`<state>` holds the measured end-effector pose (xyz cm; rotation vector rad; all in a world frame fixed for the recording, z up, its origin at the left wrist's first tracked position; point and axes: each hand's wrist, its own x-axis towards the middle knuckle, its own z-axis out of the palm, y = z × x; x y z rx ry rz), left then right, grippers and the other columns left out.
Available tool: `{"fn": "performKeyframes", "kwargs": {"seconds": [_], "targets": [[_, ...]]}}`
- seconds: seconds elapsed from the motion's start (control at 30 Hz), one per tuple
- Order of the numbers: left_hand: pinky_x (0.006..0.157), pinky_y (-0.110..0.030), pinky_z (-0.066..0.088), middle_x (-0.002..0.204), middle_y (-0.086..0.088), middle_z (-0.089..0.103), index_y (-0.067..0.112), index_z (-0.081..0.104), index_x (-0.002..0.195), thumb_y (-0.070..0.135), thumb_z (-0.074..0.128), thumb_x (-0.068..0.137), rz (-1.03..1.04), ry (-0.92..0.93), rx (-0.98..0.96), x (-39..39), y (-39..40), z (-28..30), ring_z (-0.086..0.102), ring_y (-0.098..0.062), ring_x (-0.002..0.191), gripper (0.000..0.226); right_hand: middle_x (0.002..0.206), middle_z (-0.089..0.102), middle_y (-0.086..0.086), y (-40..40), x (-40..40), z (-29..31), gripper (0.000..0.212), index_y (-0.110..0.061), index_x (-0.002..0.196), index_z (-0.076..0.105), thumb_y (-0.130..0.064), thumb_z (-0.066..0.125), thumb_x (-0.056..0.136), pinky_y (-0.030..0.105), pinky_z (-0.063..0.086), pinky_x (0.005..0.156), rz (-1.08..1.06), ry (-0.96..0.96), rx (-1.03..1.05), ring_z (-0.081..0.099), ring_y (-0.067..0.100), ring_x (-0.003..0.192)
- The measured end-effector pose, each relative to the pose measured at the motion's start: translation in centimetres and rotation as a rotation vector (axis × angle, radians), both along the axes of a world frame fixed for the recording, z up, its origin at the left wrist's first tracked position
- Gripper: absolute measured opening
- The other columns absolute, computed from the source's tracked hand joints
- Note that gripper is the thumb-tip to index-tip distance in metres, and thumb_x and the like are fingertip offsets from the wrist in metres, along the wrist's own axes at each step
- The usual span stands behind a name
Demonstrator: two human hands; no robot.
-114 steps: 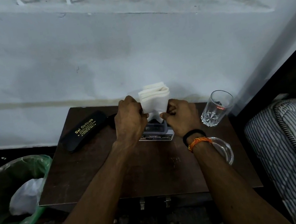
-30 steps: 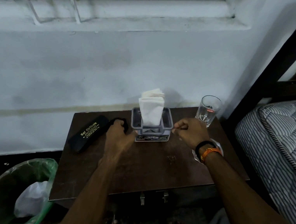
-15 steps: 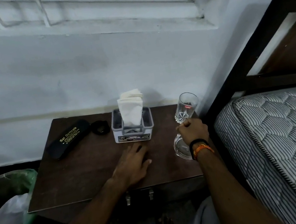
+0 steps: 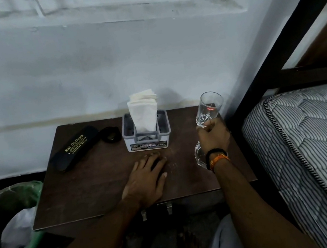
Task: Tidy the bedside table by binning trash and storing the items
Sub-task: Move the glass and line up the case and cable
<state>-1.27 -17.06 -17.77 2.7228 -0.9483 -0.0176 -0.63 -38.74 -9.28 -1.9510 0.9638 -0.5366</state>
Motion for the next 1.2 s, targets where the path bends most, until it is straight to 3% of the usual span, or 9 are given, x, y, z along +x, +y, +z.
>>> {"fn": "performKeyframes", "kwargs": {"seconds": [0.13,0.2,0.33,0.47,0.67,0.77,0.83,1.03,1.2], "targets": [[0.107,-0.046,0.039,0.149,0.000,0.045,0.028,0.046,0.143,0.051,0.036,0.097,0.020,-0.009,0.012,0.0,0.1,-0.1,0.046,-0.027,0.131,0.053,0.106,0.070,0.005,-0.1,1.2,-0.6,0.034,-0.012,0.107,0.060,-0.022,0.073,0.077,0.024,0.043,0.086,-0.030,-0.044,-0.009,0.064,0.026,0.106],[0.108,-0.047,0.038,0.150,0.001,0.044,0.029,0.045,0.143,0.053,0.035,0.096,0.025,0.000,0.018,0.0,0.2,-0.2,0.044,-0.027,0.132,0.053,0.122,0.063,0.012,-0.3,1.7,-1.0,0.055,-0.007,0.119,0.056,-0.027,0.079,0.074,0.037,0.048,0.097,-0.060,-0.037,-0.044,0.058,0.030,0.117],[0.110,-0.047,0.036,0.152,0.003,0.040,0.031,0.042,0.145,0.054,0.032,0.097,0.023,0.019,0.024,-0.1,0.2,-0.4,0.040,-0.026,0.135,0.054,0.144,0.042,0.019,-1.2,2.2,-1.6,0.105,-0.003,0.145,0.036,-0.046,0.088,0.064,0.045,0.039,0.108,-0.115,-0.021,-0.045,0.041,0.037,0.134],[0.110,-0.047,0.035,0.153,0.004,0.038,0.031,0.040,0.145,0.054,0.031,0.097,0.014,0.024,0.009,0.0,-0.1,-0.4,0.038,-0.024,0.136,0.053,0.157,0.029,0.019,-2.7,3.7,-1.7,0.129,-0.006,0.154,0.020,-0.056,0.089,0.057,0.043,0.027,0.117,-0.085,-0.086,-0.036,0.027,0.034,0.146],[0.108,-0.046,0.036,0.152,0.003,0.039,0.031,0.040,0.144,0.054,0.033,0.097,0.018,0.011,0.026,0.0,-0.5,-0.5,0.040,-0.026,0.134,0.053,0.150,0.045,0.011,-4.4,6.1,-2.0,0.114,-0.008,0.149,0.032,-0.045,0.091,0.060,0.038,0.039,0.114,-0.016,-0.143,-0.049,0.044,0.027,0.138],[0.108,-0.046,0.036,0.151,0.002,0.040,0.031,0.040,0.144,0.054,0.033,0.097,0.016,0.005,0.033,0.0,-0.1,-0.6,0.041,-0.026,0.133,0.052,0.136,0.060,0.006,-4.5,6.4,-2.4,0.097,-0.012,0.142,0.041,-0.038,0.090,0.062,0.025,0.046,0.099,-0.027,-0.131,-0.024,0.058,0.023,0.123],[0.108,-0.045,0.036,0.151,0.002,0.040,0.031,0.040,0.144,0.054,0.032,0.097,0.019,0.000,0.036,0.3,0.0,-0.6,0.041,-0.026,0.132,0.052,0.127,0.065,0.002,-4.5,6.7,-2.3,0.089,-0.015,0.138,0.045,-0.038,0.089,0.063,0.019,0.041,0.088,-0.027,-0.108,-0.003,0.063,0.021,0.115],[0.108,-0.047,0.036,0.152,0.000,0.039,0.030,0.040,0.145,0.055,0.031,0.097,0.020,-0.014,0.053,1.1,0.6,-0.5,0.040,-0.027,0.133,0.055,0.124,0.069,-0.002,-3.5,5.6,-1.0,0.089,-0.018,0.135,0.048,-0.047,0.085,0.060,0.038,0.054,0.097,-0.056,-0.113,-0.062,0.067,0.020,0.110],[0.108,-0.048,0.037,0.152,-0.001,0.040,0.028,0.042,0.146,0.053,0.034,0.097,0.043,-0.017,0.053,1.0,1.2,-0.7,0.042,-0.028,0.132,0.055,0.120,0.070,-0.004,-1.4,3.1,0.9,0.089,-0.021,0.130,0.052,-0.052,0.084,0.054,0.031,0.054,0.094,-0.014,-0.202,-0.090,0.068,0.014,0.106]]}}
